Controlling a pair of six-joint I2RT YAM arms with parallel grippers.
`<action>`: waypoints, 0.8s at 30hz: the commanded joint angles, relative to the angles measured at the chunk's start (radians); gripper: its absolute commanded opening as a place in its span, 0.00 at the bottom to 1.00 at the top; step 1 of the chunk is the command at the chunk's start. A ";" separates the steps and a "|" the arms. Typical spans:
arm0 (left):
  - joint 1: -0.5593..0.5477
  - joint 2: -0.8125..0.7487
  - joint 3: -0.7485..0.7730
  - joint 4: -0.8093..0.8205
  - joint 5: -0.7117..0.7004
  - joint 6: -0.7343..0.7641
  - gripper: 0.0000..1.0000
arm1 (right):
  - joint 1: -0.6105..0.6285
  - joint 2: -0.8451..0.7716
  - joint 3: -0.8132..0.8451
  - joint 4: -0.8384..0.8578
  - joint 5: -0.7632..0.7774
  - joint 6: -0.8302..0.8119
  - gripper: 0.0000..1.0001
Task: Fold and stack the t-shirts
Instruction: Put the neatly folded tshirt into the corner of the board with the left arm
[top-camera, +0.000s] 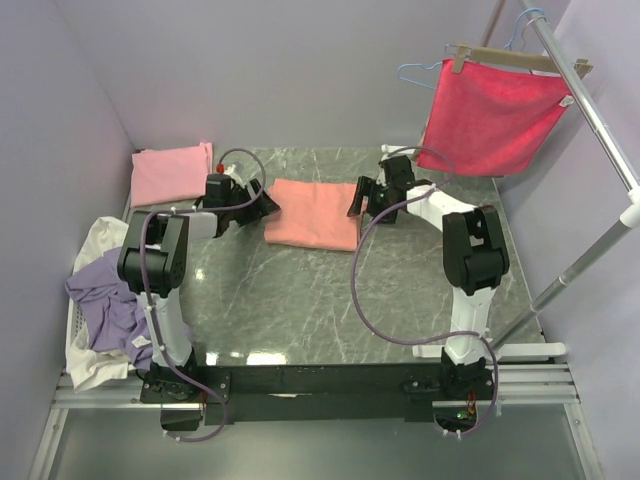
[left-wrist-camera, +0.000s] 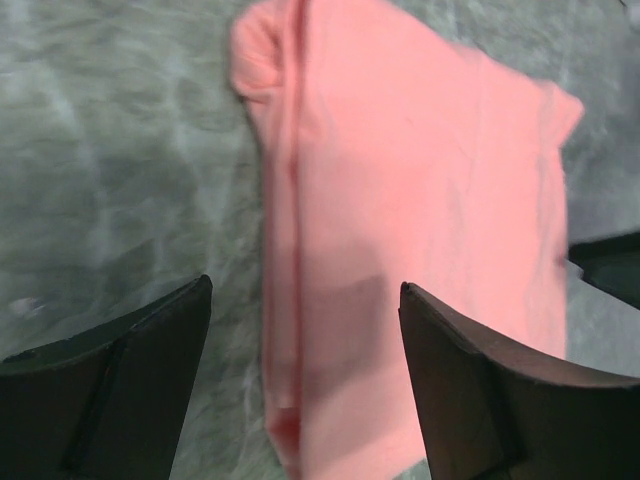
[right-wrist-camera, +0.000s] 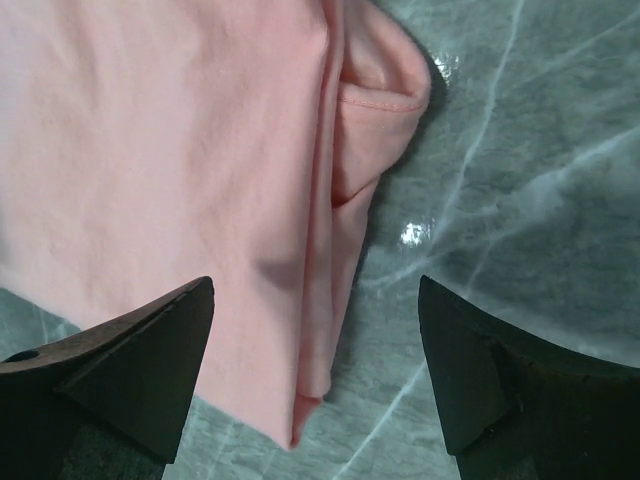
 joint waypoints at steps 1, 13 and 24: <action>-0.025 0.090 0.024 -0.006 0.180 0.010 0.82 | 0.001 0.089 0.062 0.012 -0.075 0.017 0.89; -0.137 0.258 0.114 0.031 0.329 -0.050 0.20 | 0.030 0.211 0.171 -0.015 -0.151 0.024 0.89; -0.022 0.100 0.565 -0.446 -0.047 0.159 0.01 | 0.030 -0.033 -0.033 0.067 -0.086 -0.014 0.99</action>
